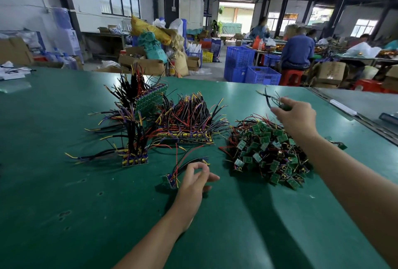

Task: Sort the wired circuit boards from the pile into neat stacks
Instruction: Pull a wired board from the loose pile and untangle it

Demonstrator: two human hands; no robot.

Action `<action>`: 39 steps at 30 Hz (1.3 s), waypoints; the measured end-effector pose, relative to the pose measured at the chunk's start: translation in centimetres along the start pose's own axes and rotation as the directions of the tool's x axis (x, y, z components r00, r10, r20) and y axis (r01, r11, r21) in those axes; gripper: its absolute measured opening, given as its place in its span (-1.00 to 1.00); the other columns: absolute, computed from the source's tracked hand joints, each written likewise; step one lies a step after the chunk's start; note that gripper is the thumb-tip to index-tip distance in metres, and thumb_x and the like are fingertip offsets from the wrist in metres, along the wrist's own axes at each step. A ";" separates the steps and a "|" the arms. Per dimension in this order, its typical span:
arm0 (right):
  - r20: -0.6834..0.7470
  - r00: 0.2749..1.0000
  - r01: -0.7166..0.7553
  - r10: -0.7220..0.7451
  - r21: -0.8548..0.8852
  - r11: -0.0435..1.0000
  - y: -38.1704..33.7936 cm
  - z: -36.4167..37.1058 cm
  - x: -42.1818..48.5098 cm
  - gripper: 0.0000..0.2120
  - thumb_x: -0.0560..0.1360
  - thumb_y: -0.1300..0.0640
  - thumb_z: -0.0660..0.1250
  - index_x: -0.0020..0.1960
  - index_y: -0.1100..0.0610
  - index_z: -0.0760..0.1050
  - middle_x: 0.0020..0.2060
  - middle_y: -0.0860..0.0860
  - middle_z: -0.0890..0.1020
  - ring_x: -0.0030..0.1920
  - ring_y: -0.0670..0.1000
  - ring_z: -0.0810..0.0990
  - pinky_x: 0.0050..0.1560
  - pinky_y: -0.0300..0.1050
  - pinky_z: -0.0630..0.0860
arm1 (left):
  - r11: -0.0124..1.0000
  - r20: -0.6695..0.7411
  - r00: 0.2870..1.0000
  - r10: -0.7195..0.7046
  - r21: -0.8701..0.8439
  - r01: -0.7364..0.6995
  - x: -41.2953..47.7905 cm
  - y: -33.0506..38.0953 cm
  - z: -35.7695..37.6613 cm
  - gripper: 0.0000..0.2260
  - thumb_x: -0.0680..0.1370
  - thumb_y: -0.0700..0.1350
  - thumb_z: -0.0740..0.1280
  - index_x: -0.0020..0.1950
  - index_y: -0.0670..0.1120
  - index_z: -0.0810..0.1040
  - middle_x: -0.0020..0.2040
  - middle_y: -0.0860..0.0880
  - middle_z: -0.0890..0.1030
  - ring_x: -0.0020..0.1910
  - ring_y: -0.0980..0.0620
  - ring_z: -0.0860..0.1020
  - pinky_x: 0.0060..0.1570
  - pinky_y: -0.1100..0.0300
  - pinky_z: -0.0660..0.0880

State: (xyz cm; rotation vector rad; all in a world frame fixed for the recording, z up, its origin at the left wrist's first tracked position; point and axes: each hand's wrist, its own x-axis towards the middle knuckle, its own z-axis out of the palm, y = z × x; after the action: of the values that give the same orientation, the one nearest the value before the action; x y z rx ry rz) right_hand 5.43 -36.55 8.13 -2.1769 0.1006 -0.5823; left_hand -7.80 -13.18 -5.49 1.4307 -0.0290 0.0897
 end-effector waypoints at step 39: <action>0.310 0.917 0.187 -0.250 0.220 0.958 -0.9 10.1 -20.0 -0.81 0.52 0.18 0.36 -0.15 -0.10 0.52 -0.32 -0.09 0.62 -0.28 -0.10 0.58 -0.24 -0.28 0.48 | 0.996 -0.419 0.908 -0.006 0.076 0.042 0.3 1.8 -4.7 -0.81 0.40 -0.21 0.52 -0.07 -0.08 0.56 -0.13 -0.06 0.65 -0.14 0.01 0.60 -0.08 0.17 0.52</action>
State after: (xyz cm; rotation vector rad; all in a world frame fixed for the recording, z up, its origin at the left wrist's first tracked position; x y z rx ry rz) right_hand -8.01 -23.24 -3.95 -2.0840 -0.3732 -0.3198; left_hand -7.79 -8.25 -4.32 1.4695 0.3509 0.3811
